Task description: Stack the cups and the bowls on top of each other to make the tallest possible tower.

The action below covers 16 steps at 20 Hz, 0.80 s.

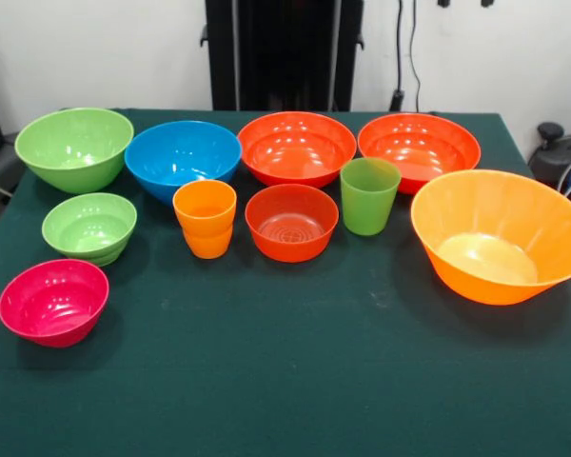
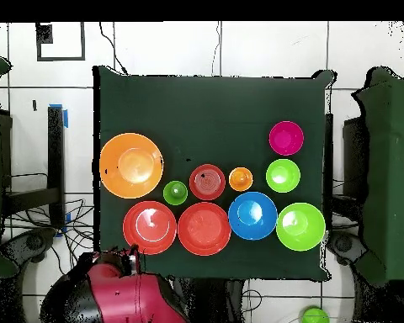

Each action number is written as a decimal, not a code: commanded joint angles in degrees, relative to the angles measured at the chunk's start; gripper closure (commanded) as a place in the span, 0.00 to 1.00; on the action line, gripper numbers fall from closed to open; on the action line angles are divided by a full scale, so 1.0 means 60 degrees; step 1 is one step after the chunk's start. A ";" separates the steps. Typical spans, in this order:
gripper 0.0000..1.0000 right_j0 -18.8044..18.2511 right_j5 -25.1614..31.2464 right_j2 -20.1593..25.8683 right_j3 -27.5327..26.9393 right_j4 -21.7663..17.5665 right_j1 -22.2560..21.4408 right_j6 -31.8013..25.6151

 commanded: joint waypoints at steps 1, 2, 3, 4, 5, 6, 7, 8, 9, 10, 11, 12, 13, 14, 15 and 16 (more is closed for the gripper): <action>0.00 0.0266 -0.1236 0.0703 0.0760 -0.0490 0.1570 0.1271; 0.00 0.0301 -0.1364 0.0706 0.0546 -0.0466 0.1906 0.1266; 0.00 0.0337 -0.1492 0.0709 0.0332 -0.0442 0.2243 0.1261; 0.00 0.0373 -0.1621 0.0712 0.0118 -0.0418 0.2579 0.1256; 0.00 0.0343 -0.1900 0.0766 0.0051 -0.0407 0.2772 0.1243; 0.00 0.0313 -0.2180 0.0819 -0.0016 -0.0397 0.2965 0.1231; 0.00 0.0329 -0.2367 0.0810 -0.0012 -0.0403 0.3092 0.1252; 0.00 0.0345 -0.2554 0.0801 -0.0008 -0.0409 0.3218 0.1272; 0.00 0.0500 -0.2682 0.0612 -0.0073 -0.0462 0.3409 0.1291; 0.00 0.0656 -0.2810 0.0422 -0.0138 -0.0514 0.3600 0.1310; 0.00 0.0645 -0.3076 0.0415 -0.0172 -0.0543 0.3809 0.1306; 0.00 0.0634 -0.3343 0.0407 -0.0205 -0.0571 0.4018 0.1303; 0.00 0.0593 -0.3551 0.0473 -0.0229 -0.0633 0.4163 0.1254; 0.00 0.0267 -0.3500 0.0466 -0.0102 -0.0853 0.4050 0.1032; 0.00 0.0199 -0.3515 0.0513 -0.0106 -0.0911 0.4125 0.0970; 0.00 -0.0062 -0.3613 0.0689 0.0329 -0.1085 0.3866 0.0980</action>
